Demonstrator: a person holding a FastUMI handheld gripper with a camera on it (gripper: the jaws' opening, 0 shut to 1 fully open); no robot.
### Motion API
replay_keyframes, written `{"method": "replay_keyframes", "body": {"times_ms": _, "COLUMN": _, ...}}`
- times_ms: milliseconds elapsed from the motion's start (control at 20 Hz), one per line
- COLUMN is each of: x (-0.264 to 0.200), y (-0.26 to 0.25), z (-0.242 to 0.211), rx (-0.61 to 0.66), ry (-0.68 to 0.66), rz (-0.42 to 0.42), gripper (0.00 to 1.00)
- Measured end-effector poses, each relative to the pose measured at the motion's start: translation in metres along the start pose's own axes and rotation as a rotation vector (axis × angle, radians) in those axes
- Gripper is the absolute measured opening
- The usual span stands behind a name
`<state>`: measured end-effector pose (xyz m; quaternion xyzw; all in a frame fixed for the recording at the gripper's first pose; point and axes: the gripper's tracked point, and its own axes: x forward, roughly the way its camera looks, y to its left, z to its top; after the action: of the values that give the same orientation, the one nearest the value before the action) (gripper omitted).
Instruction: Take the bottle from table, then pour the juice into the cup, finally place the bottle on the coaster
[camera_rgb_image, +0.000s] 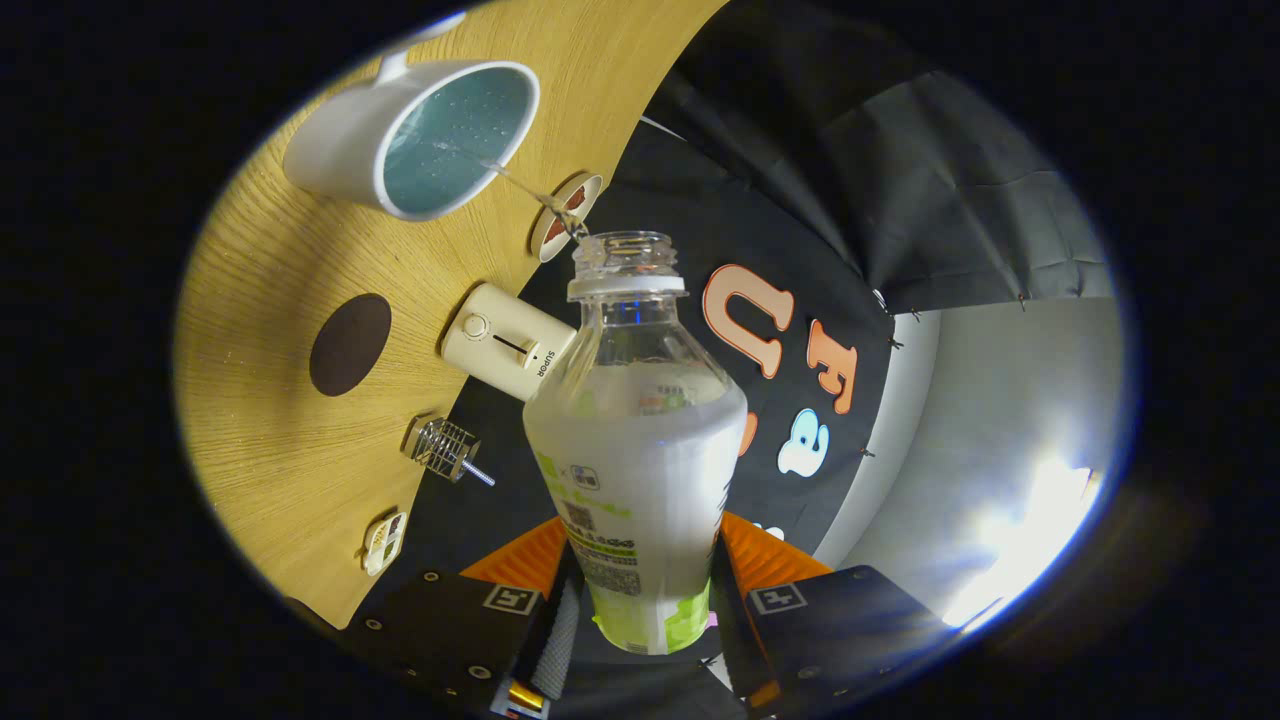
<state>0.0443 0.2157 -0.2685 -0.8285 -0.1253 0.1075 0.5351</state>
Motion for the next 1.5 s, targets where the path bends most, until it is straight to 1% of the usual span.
{"method": "replay_keyframes", "body": {"times_ms": 700, "x": 0.001, "y": -0.011, "z": 0.009, "rx": -0.072, "ry": -0.050, "rz": -0.004, "gripper": 0.61}}
{"method": "replay_keyframes", "body": {"times_ms": 850, "x": 0.003, "y": -0.010, "z": 0.010, "rx": -0.072, "ry": -0.052, "rz": 0.011, "gripper": 0.61}}
{"method": "replay_keyframes", "body": {"times_ms": 1000, "x": 0.004, "y": -0.016, "z": 0.012, "rx": -0.095, "ry": -0.065, "rz": 0.001, "gripper": 0.61}}
{"method": "replay_keyframes", "body": {"times_ms": 1250, "x": 0.011, "y": -0.020, "z": 0.014, "rx": -0.095, "ry": -0.069, "rz": -0.016, "gripper": 0.61}}
{"method": "replay_keyframes", "body": {"times_ms": 1400, "x": 0.010, "y": -0.021, "z": 0.016, "rx": -0.105, "ry": -0.079, "rz": -0.011, "gripper": 0.61}}
{"method": "replay_keyframes", "body": {"times_ms": 1500, "x": 0.011, "y": -0.014, "z": 0.018, "rx": -0.088, "ry": -0.079, "rz": 0.020, "gripper": 0.61}}
